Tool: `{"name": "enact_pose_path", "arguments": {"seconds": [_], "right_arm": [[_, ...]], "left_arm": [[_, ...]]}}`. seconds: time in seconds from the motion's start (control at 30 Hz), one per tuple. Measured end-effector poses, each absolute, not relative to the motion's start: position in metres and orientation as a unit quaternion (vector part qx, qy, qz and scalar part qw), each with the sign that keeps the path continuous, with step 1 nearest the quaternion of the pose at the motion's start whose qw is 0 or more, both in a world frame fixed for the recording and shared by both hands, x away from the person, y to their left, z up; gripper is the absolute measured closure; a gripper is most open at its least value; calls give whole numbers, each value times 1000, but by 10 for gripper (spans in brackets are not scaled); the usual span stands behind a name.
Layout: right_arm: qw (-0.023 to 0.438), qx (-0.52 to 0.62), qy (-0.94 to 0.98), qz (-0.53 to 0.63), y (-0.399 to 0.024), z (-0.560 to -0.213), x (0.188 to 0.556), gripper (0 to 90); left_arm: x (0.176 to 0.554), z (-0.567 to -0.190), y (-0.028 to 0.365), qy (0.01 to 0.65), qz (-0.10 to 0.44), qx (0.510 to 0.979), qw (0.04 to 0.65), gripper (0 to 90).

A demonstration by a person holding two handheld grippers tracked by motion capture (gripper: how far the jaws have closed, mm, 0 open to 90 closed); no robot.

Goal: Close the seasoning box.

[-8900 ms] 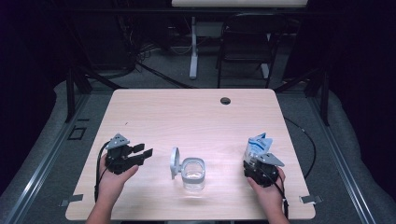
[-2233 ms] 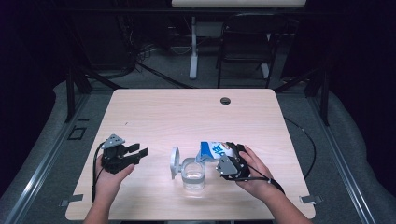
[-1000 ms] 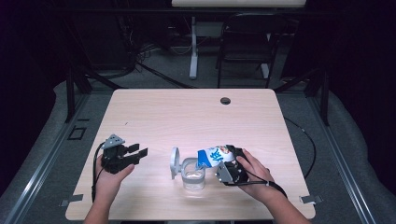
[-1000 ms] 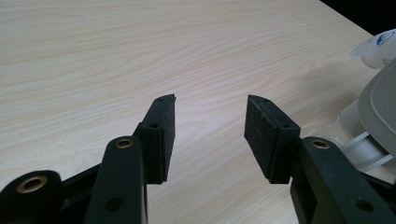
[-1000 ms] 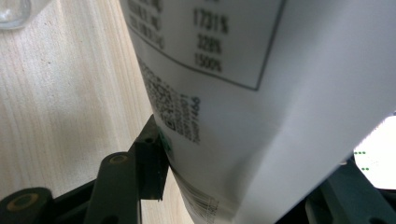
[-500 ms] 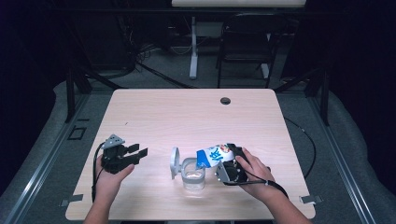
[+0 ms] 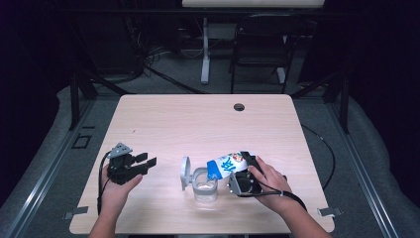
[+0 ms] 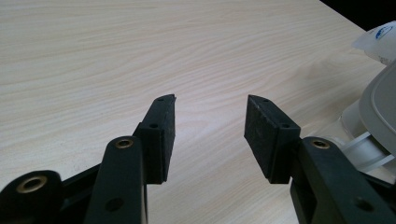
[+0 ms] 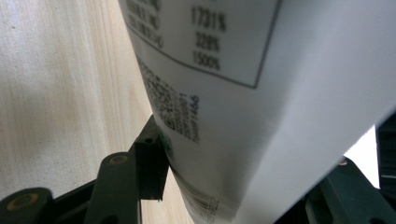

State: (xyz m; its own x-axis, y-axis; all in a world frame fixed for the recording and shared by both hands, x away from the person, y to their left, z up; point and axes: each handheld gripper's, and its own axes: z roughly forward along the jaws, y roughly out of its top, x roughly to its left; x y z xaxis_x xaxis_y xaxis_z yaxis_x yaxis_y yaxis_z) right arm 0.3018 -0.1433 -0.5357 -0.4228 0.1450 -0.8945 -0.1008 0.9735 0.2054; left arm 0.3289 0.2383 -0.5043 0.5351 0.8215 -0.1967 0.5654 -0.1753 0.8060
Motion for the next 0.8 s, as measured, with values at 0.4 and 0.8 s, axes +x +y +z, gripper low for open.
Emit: {"name": "enact_pose_path", "arguments": {"seconds": [0.4,0.8], "right_arm": [[541,14,834,107,-143,-535,303,461],[542,6,834,106,-143,-535,303,461]], "left_arm": [[329,-505,238,462,143,753,446,536],[329,-505,239,461,142,754,446,536]]}}
